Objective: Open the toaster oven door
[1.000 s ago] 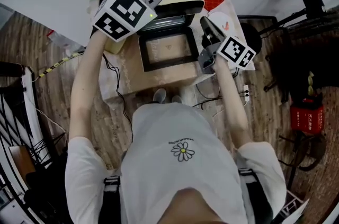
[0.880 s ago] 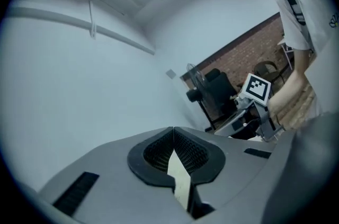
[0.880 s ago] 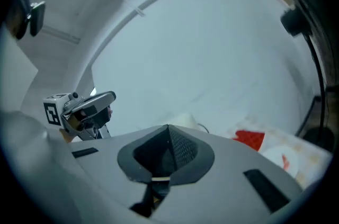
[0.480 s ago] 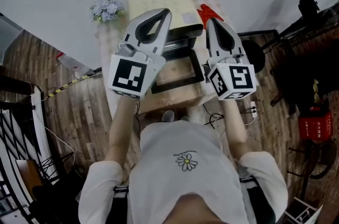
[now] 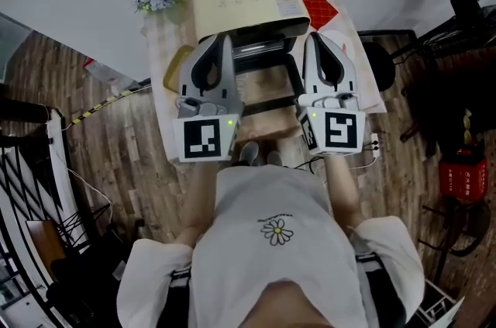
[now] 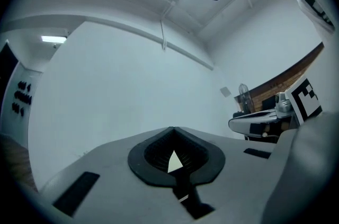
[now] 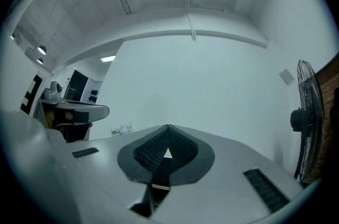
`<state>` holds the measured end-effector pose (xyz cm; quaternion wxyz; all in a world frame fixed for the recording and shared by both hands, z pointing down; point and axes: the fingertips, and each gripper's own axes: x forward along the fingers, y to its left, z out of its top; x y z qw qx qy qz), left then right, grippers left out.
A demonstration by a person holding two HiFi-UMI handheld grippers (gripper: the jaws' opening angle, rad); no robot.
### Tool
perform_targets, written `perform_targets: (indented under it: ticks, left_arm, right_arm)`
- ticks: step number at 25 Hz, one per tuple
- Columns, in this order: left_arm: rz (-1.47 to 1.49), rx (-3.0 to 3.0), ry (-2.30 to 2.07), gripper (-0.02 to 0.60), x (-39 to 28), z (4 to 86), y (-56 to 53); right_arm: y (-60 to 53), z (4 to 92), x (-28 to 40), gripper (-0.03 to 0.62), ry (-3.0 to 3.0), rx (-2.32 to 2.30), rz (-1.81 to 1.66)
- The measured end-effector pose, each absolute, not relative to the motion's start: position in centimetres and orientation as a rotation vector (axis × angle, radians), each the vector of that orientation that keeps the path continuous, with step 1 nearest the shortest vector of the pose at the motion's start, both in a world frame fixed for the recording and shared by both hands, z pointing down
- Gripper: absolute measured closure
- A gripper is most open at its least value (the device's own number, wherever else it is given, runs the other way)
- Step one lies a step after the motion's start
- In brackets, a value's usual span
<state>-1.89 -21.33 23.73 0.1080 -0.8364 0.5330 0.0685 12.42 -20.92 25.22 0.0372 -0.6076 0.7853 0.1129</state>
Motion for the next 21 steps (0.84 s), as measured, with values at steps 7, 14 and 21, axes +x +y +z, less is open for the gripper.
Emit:
perform_targets:
  ticks: [7, 14, 21]
  left_arm:
    - [0.091, -2.417, 1.706, 0.566, -4.2, 27.1, -21.5]
    - [0.135, -2.4, 1.725, 0.566, -4.3, 27.1, -20.8]
    - [0.15, -2.375, 1.743, 0.566, -4.7, 26.9, -20.6]
  right_arm:
    - [-20.2, 26.8, 11.5, 0.586, 2.455, -1.857, 0.308]
    - [-19.6, 27.9, 10.8, 0.586, 2.499, -1.831, 0.267]
    - [-19.6, 28.5, 10.2, 0.586, 2.502, -1.825, 0.259]
